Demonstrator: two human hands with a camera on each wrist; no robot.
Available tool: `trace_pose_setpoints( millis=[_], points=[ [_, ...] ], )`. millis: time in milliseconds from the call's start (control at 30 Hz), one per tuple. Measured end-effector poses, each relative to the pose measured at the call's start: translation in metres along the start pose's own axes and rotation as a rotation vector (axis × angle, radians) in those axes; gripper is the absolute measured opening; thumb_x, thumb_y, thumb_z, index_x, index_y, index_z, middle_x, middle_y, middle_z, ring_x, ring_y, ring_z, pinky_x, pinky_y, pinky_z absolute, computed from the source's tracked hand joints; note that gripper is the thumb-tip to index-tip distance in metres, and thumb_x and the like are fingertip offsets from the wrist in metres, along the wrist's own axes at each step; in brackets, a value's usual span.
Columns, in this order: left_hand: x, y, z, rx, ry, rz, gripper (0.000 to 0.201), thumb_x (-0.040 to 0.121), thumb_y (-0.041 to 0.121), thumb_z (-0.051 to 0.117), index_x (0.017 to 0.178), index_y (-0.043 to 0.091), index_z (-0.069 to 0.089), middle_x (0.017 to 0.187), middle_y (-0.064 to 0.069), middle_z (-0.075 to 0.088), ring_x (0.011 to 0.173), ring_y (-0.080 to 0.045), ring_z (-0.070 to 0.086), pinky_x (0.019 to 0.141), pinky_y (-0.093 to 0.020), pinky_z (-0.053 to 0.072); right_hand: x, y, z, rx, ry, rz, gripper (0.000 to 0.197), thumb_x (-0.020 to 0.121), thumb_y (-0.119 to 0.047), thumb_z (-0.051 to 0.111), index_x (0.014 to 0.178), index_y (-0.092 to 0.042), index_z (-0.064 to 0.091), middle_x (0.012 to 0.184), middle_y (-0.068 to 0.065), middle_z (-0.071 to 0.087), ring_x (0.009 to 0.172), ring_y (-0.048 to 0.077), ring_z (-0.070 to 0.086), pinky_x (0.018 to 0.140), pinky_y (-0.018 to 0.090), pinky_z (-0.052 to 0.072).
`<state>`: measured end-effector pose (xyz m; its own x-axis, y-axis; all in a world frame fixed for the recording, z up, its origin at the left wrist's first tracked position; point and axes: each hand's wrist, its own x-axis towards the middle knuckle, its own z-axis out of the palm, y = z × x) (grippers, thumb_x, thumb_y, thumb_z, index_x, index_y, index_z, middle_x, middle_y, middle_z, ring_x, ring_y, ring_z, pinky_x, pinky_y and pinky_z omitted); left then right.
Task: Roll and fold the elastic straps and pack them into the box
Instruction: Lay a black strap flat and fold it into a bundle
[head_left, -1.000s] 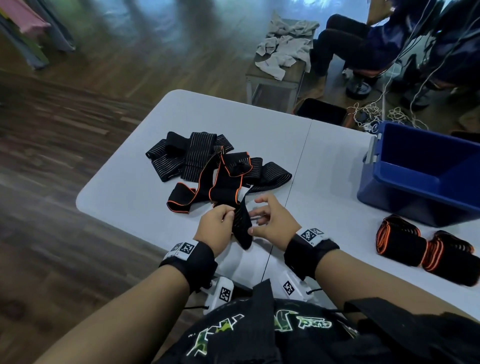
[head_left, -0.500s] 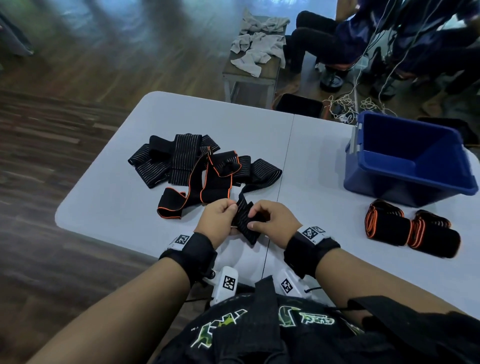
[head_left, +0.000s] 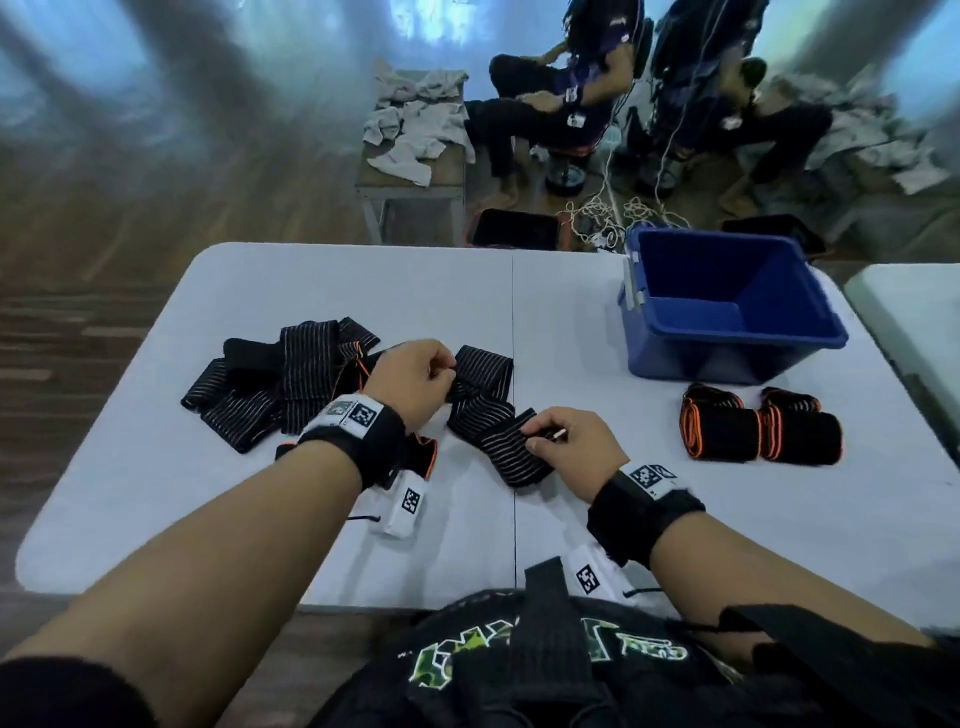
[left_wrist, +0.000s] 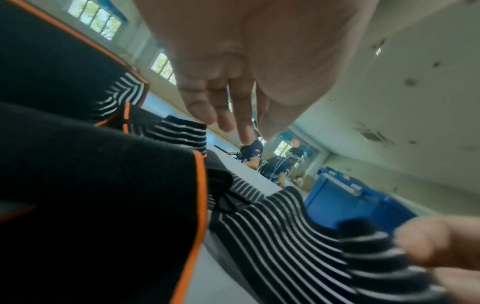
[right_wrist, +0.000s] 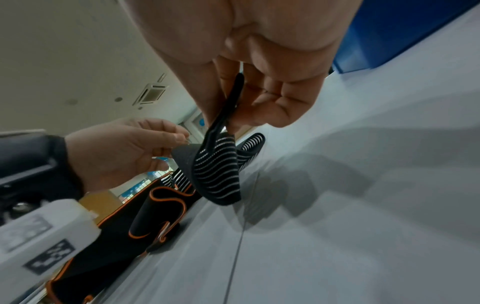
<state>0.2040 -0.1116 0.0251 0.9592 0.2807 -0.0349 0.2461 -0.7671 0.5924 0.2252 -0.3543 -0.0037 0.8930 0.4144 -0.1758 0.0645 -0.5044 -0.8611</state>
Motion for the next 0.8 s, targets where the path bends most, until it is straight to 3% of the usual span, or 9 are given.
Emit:
trace_pose_setpoints(
  millis=[133, 200, 367, 500, 600, 667, 733, 800],
  points=[
    [0.030, -0.009, 0.002, 0.372, -0.172, 0.035, 0.055, 0.075, 0.045, 0.074, 0.126, 0.032, 0.060, 0.124, -0.003, 0.056, 0.117, -0.027, 0.053, 0.101, -0.041, 0.047, -0.005, 0.003, -0.009, 0.017, 0.051, 0.020, 0.020, 0.083, -0.005, 0.073, 0.082, -0.025, 0.072, 0.086, -0.006, 0.072, 0.071, 0.000, 0.062, 0.066, 0.007, 0.044],
    [0.035, -0.013, 0.005, 0.516, -0.264, 0.012, 0.072, 0.066, 0.052, 0.073, 0.133, 0.039, 0.051, 0.125, -0.001, 0.054, 0.120, -0.028, 0.050, 0.103, -0.046, 0.045, -0.008, 0.006, -0.012, 0.022, 0.070, 0.033, 0.022, 0.083, -0.005, 0.073, 0.081, -0.027, 0.071, 0.087, -0.005, 0.072, 0.070, 0.000, 0.062, 0.066, 0.007, 0.045],
    [0.037, -0.018, 0.014, 0.568, -0.319, 0.011, 0.065, 0.070, 0.054, 0.068, 0.130, 0.041, 0.047, 0.122, 0.001, 0.055, 0.119, -0.027, 0.050, 0.104, -0.051, 0.038, -0.016, 0.015, -0.014, 0.006, 0.094, 0.084, 0.021, 0.083, -0.009, 0.073, 0.082, -0.029, 0.070, 0.088, -0.008, 0.072, 0.077, 0.004, 0.064, 0.074, 0.018, 0.049],
    [0.036, -0.020, 0.019, 0.360, -0.275, 0.011, 0.050, 0.076, 0.053, 0.068, 0.121, 0.041, 0.052, 0.115, 0.000, 0.056, 0.107, -0.026, 0.055, 0.089, -0.039, 0.046, -0.019, 0.017, -0.013, 0.007, 0.104, 0.095, 0.021, 0.083, -0.009, 0.073, 0.081, -0.030, 0.070, 0.088, -0.009, 0.072, 0.074, 0.002, 0.063, 0.074, 0.019, 0.048],
    [0.032, -0.018, 0.019, -0.024, -0.209, -0.001, 0.027, 0.085, 0.043, 0.071, 0.109, 0.035, 0.063, 0.104, 0.003, 0.066, 0.092, -0.017, 0.061, 0.079, -0.027, 0.044, -0.019, 0.015, -0.014, 0.014, 0.111, 0.088, 0.020, 0.084, -0.008, 0.073, 0.082, -0.028, 0.071, 0.085, -0.011, 0.070, 0.067, -0.001, 0.058, 0.072, 0.019, 0.047],
    [0.028, -0.012, 0.016, -0.279, -0.165, -0.022, 0.015, 0.089, 0.038, 0.071, 0.101, 0.031, 0.066, 0.096, 0.003, 0.071, 0.087, -0.014, 0.066, 0.077, -0.026, 0.048, -0.018, 0.014, -0.016, 0.010, 0.119, 0.088, 0.020, 0.084, -0.008, 0.073, 0.083, -0.029, 0.071, 0.083, -0.012, 0.069, 0.065, 0.004, 0.057, 0.074, 0.025, 0.051],
    [0.025, -0.005, 0.012, -0.427, -0.118, -0.040, 0.013, 0.094, 0.039, 0.066, 0.101, 0.029, 0.067, 0.096, 0.003, 0.073, 0.090, -0.015, 0.068, 0.081, -0.026, 0.052, -0.017, 0.014, -0.018, 0.013, 0.123, 0.089, 0.022, 0.084, -0.009, 0.072, 0.082, -0.031, 0.070, 0.084, -0.011, 0.070, 0.070, 0.011, 0.061, 0.080, 0.032, 0.056],
    [0.022, 0.000, 0.007, -0.463, -0.097, -0.060, 0.017, 0.099, 0.040, 0.058, 0.106, 0.027, 0.066, 0.098, 0.006, 0.071, 0.089, -0.011, 0.067, 0.075, -0.017, 0.049, -0.015, 0.015, -0.019, 0.010, 0.123, 0.087, 0.023, 0.084, -0.009, 0.072, 0.081, -0.032, 0.070, 0.085, -0.011, 0.071, 0.075, 0.013, 0.064, 0.083, 0.035, 0.057]
  ],
)
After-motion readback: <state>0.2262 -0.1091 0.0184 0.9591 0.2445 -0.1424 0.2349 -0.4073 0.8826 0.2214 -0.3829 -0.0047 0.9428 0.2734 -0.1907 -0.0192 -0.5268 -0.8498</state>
